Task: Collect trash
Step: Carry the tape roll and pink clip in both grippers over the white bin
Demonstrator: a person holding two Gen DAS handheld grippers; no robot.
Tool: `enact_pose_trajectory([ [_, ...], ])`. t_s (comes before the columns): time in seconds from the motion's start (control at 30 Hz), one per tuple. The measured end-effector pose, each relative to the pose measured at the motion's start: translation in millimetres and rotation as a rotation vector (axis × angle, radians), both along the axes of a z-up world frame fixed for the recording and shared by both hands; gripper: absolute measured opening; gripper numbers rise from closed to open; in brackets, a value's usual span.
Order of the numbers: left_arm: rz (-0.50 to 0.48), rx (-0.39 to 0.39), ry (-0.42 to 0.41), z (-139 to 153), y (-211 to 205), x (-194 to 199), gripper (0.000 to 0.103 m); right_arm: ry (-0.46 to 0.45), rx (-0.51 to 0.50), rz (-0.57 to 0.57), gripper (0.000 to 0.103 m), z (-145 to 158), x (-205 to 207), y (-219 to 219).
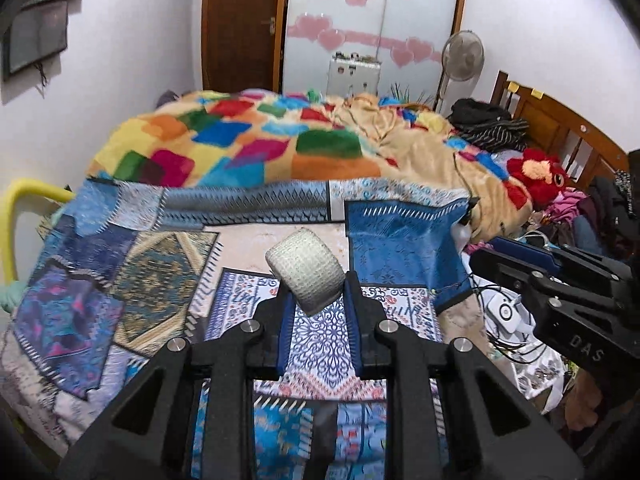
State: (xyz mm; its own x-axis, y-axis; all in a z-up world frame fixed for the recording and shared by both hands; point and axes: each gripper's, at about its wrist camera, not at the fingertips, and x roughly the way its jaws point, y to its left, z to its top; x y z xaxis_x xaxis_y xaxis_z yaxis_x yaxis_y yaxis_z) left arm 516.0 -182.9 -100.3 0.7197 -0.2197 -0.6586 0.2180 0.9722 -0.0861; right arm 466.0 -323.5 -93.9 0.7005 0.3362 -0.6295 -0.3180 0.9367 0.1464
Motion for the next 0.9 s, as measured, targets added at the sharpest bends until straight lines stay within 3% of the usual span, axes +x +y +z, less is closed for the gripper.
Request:
enact_pose_trajectory([
  [0.4, 0.074, -0.027, -0.093, 64, 59, -117, 0.023, -0.088, 0.018, 0.101, 0.024, 60, -85, 44],
  [0.9, 0.260, -0.032, -0.123, 77, 169, -244, 0.023, -0.113, 0.025, 0.287, 0.024, 73, -178, 128],
])
